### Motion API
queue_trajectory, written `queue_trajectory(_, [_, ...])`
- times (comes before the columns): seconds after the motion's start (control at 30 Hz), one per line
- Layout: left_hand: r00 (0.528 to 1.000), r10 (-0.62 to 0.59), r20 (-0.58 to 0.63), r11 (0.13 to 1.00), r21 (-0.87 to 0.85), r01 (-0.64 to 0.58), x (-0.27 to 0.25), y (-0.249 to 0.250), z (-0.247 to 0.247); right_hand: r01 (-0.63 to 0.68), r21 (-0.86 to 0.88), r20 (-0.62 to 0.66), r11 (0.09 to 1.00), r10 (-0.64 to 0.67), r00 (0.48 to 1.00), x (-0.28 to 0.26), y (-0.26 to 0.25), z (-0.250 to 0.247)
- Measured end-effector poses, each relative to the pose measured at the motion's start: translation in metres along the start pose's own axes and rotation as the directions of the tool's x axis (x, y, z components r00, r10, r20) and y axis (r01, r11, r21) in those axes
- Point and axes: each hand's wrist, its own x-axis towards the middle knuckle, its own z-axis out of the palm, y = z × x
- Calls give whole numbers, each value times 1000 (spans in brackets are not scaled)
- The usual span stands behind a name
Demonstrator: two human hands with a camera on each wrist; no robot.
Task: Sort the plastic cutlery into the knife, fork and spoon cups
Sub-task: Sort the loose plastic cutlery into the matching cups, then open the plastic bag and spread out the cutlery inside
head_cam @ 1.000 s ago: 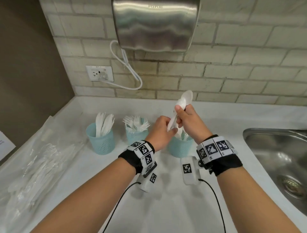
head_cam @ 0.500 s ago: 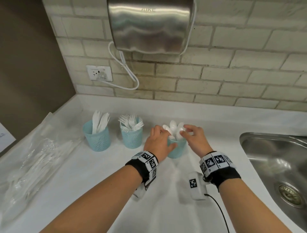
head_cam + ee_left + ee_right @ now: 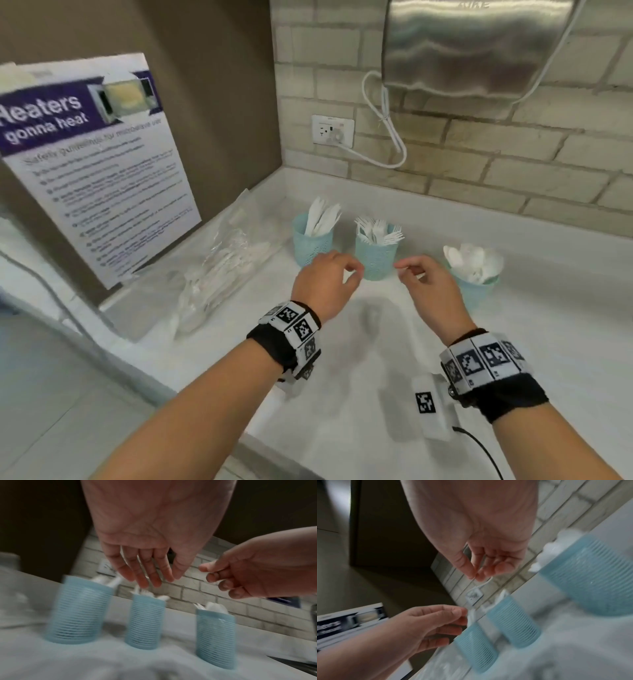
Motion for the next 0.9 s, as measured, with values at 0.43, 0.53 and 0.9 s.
queue_trajectory(0.43, [878,-382,-289,666,573,478,-95,-173,-127,103,21,592,994,-96,800,-36,-79,208])
queue_trajectory(0.53, [883,-413,-223,656,599,459,-98,-185,-122,109,-17,618,994,-75,783,-35,-89,234])
queue_trajectory(0.9, [916,-303,-262,801,450,394,-131,-196,-128,428,-275,651,861,-161,742,-30,-114,267])
